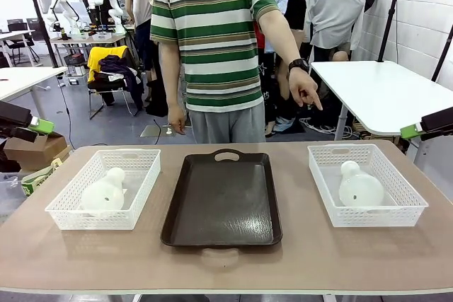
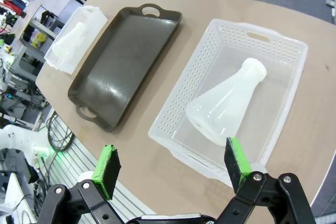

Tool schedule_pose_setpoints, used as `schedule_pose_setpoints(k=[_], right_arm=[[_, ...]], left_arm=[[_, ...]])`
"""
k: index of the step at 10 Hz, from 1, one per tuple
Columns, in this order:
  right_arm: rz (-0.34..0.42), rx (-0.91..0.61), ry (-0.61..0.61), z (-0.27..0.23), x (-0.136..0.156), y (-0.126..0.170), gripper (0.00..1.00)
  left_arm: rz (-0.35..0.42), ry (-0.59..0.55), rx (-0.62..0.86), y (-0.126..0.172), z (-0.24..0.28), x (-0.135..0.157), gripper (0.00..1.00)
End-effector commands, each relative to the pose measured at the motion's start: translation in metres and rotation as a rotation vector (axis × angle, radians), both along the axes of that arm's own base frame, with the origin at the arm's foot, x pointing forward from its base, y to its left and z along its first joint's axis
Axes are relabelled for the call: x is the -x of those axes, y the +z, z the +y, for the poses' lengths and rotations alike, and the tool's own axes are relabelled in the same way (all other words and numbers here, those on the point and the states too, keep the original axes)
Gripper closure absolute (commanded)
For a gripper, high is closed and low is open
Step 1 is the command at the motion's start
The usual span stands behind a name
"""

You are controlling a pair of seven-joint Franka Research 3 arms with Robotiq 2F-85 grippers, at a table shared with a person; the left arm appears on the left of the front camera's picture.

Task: Prepare the laboratory tools.
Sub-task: Pick up the Big flask that the person points to.

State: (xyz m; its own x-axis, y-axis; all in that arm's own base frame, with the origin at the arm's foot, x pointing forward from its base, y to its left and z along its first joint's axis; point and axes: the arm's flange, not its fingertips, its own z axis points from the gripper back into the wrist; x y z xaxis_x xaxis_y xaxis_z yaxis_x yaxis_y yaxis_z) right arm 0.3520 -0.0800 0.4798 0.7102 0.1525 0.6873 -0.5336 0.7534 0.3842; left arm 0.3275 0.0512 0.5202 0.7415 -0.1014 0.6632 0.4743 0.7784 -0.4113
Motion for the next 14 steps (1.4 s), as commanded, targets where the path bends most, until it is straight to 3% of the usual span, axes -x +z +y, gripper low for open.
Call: schedule_pose_setpoints(k=[1, 4, 5, 6, 10, 13, 14], right_arm=[[-0.018, -0.020, 0.019, 0.000, -0.004, -0.003, 0.00], [-0.018, -0.020, 0.019, 0.000, -0.004, -0.003, 0.00], [0.001, 0.001, 0.000, 0.000, 0.000, 0.000, 0.00], [0.060, 0.011, 0.070, 0.011, -0.002, 0.007, 0.00], [0.170, 0.311, -0.086, 0.059, -0.081, 0.051, 0.00], [0.341, 0.454, -0.139, 0.115, -0.140, 0.040, 0.00], [0.391, 0.535, -0.219, 0.127, -0.154, 0.030, 0.00]], left_arm=[[-0.011, -0.019, 0.003, -0.001, 0.002, 0.000, 0.00], [-0.011, -0.019, 0.003, -0.001, 0.002, 0.000, 0.00], [-0.011, -0.019, 0.003, -0.001, 0.002, 0.000, 0.00], [-0.011, -0.019, 0.003, -0.001, 0.002, 0.000, 0.00], [-0.011, -0.019, 0.003, -0.001, 0.002, 0.000, 0.00], [-0.011, -0.019, 0.003, -0.001, 0.002, 0.000, 0.00], [-0.011, -0.019, 0.003, -0.001, 0.002, 0.000, 0.00]])
